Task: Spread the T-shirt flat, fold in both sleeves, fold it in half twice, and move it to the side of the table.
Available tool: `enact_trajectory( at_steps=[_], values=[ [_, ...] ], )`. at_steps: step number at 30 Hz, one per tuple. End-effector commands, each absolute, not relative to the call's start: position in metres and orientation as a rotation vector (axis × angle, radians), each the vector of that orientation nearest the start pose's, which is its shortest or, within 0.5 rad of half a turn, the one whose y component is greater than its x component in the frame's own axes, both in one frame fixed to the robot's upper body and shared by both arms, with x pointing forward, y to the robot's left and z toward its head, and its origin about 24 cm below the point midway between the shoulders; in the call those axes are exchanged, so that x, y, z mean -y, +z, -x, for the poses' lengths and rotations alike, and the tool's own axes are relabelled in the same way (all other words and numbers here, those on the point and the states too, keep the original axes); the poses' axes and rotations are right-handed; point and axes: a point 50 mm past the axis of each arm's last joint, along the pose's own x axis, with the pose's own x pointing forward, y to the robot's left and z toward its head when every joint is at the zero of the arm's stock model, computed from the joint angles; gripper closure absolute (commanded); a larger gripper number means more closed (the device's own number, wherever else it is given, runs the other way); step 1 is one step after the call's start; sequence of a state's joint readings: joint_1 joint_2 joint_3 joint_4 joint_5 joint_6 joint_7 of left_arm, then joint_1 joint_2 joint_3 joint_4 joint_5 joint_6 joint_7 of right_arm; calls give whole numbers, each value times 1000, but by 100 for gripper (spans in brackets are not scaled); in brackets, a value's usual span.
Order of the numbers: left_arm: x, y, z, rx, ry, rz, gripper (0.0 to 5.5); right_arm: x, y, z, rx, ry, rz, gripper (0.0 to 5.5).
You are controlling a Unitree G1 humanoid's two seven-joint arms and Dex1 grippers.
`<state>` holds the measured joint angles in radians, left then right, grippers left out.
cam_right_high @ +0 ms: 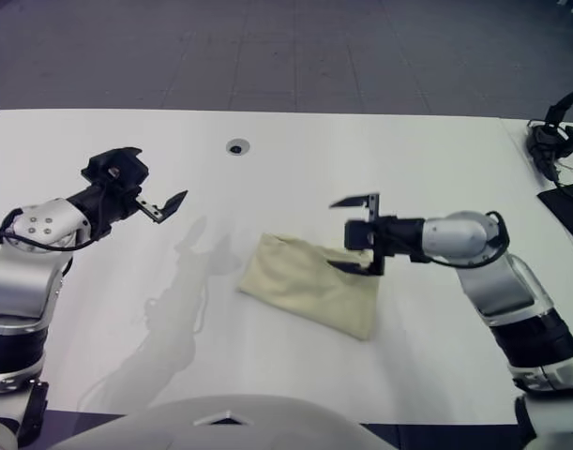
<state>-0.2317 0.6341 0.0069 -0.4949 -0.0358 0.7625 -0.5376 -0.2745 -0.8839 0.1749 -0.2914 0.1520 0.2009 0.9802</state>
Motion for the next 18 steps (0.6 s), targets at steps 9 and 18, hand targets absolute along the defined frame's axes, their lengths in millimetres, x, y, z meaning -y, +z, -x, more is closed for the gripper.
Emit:
enact_trajectory(
  at_steps=[9, 18],
  values=[
    [-212, 192, -282, 9, -155, -255, 10, 139, 71, -222, -369, 1181, 211, 13],
    [-204, 193, -286, 23, -153, -284, 10, 179, -5, -234, -593, 905, 355, 13]
  ],
)
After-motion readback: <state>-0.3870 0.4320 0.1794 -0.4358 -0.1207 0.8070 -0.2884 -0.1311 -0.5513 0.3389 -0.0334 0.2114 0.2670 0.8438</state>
